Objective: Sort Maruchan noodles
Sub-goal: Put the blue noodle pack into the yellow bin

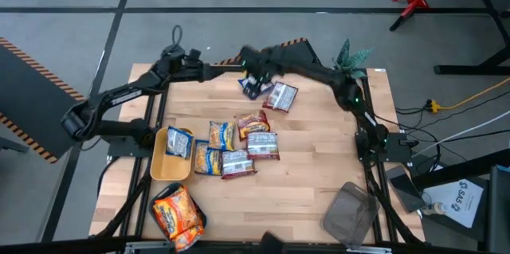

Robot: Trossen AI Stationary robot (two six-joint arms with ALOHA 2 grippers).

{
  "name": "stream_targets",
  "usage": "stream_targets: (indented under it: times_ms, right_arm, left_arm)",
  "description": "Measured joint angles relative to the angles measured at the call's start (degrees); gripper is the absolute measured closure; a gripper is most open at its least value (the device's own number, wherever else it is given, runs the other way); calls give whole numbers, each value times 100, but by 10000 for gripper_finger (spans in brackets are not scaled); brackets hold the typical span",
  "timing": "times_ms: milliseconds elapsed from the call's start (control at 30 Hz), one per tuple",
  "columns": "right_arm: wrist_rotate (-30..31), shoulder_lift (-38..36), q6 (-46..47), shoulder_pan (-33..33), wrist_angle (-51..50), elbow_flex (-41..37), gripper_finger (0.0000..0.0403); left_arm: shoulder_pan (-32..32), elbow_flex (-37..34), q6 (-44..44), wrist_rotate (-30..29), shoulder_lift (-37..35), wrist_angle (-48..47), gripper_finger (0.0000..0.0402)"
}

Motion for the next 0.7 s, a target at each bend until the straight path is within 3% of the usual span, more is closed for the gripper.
stream_targets:
  times_ms: [167, 267, 433, 600, 700]
  right_arm:
    - [-686, 23, 22, -910, 172, -299, 123]
    - [-1394, 29, 32, -1391, 253, -588, 123]
    - [-2239, 40, -118, -1903, 473, -1059, 123]
    - [-2708, 40, -345, -2139, 529, -1149, 123]
    - [-2963, 29, -557, -2266, 556, -1147, 123]
  left_arm:
    - [-273, -4, -34, -192, 761, 319, 298]
    - [-589, 78, -141, -322, 1120, 692, 304]
    - [-1093, 876, 329, -836, 1769, 593, 316]
    - [-1222, 1753, 602, -1190, 2688, 190, 380]
    - [-1187, 2026, 469, -1250, 3255, 165, 396]
